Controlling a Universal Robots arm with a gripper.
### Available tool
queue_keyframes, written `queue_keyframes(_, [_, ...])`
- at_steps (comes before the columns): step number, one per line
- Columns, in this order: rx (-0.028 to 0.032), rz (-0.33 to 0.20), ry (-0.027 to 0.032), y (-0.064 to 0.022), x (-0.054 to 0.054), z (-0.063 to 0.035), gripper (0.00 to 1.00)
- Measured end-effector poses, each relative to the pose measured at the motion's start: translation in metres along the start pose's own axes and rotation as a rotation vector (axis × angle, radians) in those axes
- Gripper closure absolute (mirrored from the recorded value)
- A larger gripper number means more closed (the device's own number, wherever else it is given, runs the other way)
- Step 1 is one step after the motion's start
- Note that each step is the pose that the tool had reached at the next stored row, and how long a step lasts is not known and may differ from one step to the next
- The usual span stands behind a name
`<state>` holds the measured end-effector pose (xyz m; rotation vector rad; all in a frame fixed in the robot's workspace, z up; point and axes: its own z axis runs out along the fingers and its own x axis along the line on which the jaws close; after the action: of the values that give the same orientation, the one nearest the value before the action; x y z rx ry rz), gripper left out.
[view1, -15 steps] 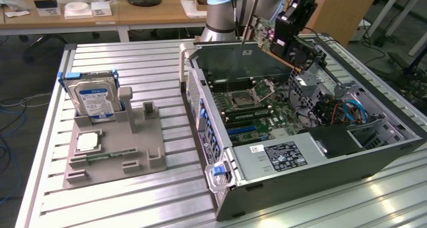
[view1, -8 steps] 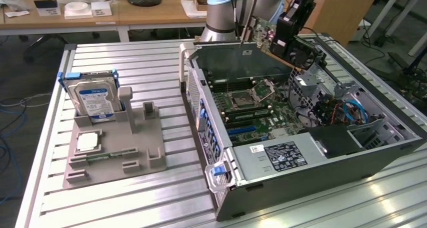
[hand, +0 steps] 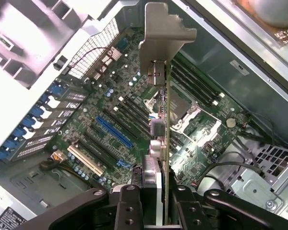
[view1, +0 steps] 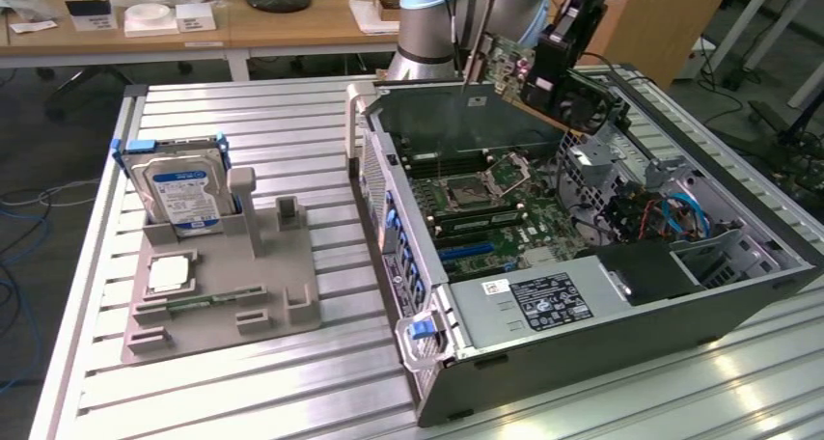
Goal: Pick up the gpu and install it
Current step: 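Insert the gpu into the slot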
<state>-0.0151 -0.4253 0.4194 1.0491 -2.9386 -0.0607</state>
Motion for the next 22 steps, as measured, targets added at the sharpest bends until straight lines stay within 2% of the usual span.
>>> queue_keyframes(3, [0.0006,-0.034,0.0015,0.0000,0.0002,0.0001,0.72])
queue_keyframes(13, [0.0019,-0.215,0.0095,0.0000,0.0002,0.0011,0.72])
queue_keyframes(16, [0.0029,-0.251,0.0100,-0.0002,-0.0001,0.0013,0.72])
queue_keyframes(17, [0.0073,-0.260,0.0052,-0.0002,-0.0001,0.0014,0.72])
queue_keyframes(18, [0.0141,-0.265,-0.0029,-0.0002,-0.0002,0.0015,0.72])
queue_keyframes(20, [0.0237,-0.275,-0.0191,-0.0002,-0.0001,0.0015,0.72])
queue_keyframes(21, [0.0254,-0.279,-0.0273,-0.0002,-0.0001,0.0015,0.72])
queue_keyframes(22, [0.0271,-0.284,-0.0330,-0.0002,-0.0001,0.0017,0.72])
